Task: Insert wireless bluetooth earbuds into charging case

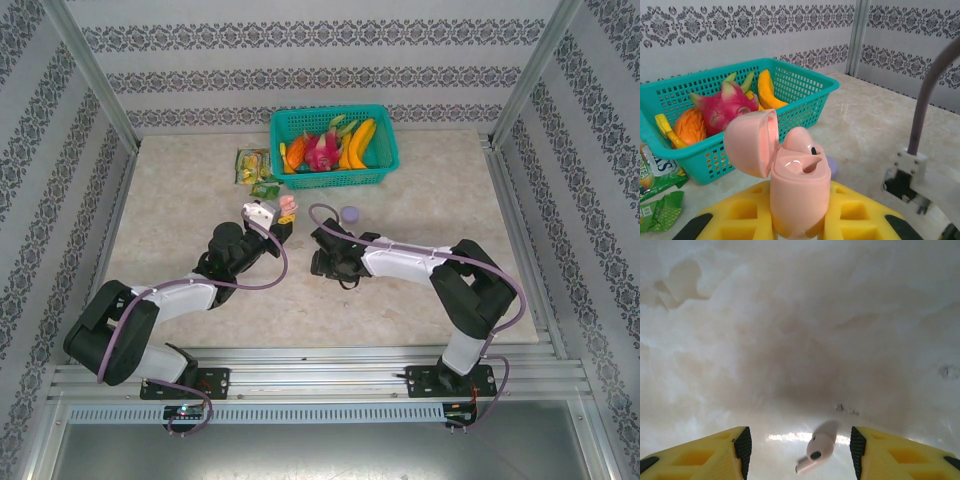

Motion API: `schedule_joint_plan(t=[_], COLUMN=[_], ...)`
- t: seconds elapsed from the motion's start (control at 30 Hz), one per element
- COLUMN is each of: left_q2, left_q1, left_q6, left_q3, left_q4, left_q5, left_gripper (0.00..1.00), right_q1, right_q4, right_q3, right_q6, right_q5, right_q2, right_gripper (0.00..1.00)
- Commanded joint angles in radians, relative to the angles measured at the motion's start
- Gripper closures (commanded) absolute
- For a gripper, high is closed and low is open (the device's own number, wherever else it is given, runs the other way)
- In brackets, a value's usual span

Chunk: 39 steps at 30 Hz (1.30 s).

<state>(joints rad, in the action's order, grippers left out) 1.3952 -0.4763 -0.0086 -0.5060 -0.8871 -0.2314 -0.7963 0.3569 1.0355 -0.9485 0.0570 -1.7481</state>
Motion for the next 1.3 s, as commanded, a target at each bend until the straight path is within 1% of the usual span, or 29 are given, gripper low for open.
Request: schedule_joint_plan(t=[0.0, 0.23, 0.47, 0.77, 0.9, 1.07, 1.27], left_q2=[-0.027, -0.031, -0.026, -0.019, -0.017, -0.021, -0.025], left_q1=[0.009, 0.009, 0.009, 0.009, 0.01, 0.009, 0.009], left_q6=[-0.011, -0.01, -0.01, -0.014, -0.016, -0.017, -0.019], left_q3=[0.007, 0.007, 0.002, -0.002, -0.003, 0.001, 0.002], left_q4=[-0.056, -0.053, -0.052, -0.057, -0.059, -0.057, -0.053], left_q5=[-0.011, -0.008, -0.008, -0.009, -0.011, -0.009, -0.008], left_gripper=[1.0, 1.0, 1.0, 1.0, 1.0, 1.0, 1.0], right_q1=[-0.016, -0.032, -0.036, -0.076, -0.081, -0.08, -0.074], right_q4=[0.071, 0.077, 0.082, 0.12, 0.12, 0.125, 0.141], right_q3=[0.026, 0.042, 0.067, 0.083, 0.082, 0.081, 0.1], right_q6=[-0.06, -0.072, -0.058, -0.033, -0.034, -0.024, 0.038], right_q5=[0.088, 0.103, 0.095, 0.113, 0.118, 0.13, 0.167], right_q2=[-0.032, -0.076, -0.105, -0.105, -0.114, -0.12, -0.117], right_gripper=[0.44, 0.49, 0.59, 0.59, 0.6, 0.64, 0.73])
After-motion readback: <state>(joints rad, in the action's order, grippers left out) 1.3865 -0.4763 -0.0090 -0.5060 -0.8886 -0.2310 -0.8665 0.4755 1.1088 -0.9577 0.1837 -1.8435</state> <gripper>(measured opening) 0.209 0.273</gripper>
